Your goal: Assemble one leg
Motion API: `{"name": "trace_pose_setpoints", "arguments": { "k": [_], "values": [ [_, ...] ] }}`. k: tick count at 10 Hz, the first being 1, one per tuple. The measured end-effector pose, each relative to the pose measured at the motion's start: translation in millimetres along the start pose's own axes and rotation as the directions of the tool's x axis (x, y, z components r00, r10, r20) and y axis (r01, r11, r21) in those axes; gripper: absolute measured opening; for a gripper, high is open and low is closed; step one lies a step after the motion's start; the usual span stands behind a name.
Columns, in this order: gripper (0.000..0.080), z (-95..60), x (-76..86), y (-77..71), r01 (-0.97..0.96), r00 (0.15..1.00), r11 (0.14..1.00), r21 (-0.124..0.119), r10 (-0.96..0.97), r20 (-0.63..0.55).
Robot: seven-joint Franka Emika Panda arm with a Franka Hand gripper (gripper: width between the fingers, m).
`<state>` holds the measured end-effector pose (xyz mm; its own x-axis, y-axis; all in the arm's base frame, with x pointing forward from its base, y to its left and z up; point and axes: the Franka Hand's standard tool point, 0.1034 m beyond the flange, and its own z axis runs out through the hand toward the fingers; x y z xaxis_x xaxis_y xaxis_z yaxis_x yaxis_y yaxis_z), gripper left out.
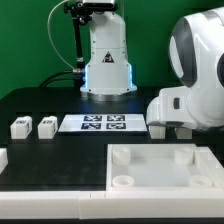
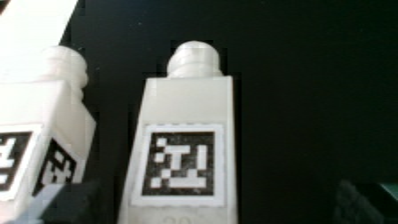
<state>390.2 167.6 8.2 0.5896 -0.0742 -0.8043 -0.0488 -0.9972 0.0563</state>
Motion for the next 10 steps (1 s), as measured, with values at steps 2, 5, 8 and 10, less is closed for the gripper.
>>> {"name": "trace_pose_setpoints", "arguments": {
  "k": [2,5,8,10],
  "values": [
    [0.064,0.1,0.0,0.1,0.0,1.0,1.0,0.0,0.0,0.0],
    [0.0289,0.0,-0.1,0.1,0.0,1.0,1.0,0.0,0.0,0.001],
    [0.0291,0.0,-0.1,0.1,0.001,1.0,1.0,0.0,-0.001,0.0],
    [0.0291,-26.9,-6.3,8.0,0.038,0.999,0.999,0.005,-0.038,-0.005]
  ]
}}
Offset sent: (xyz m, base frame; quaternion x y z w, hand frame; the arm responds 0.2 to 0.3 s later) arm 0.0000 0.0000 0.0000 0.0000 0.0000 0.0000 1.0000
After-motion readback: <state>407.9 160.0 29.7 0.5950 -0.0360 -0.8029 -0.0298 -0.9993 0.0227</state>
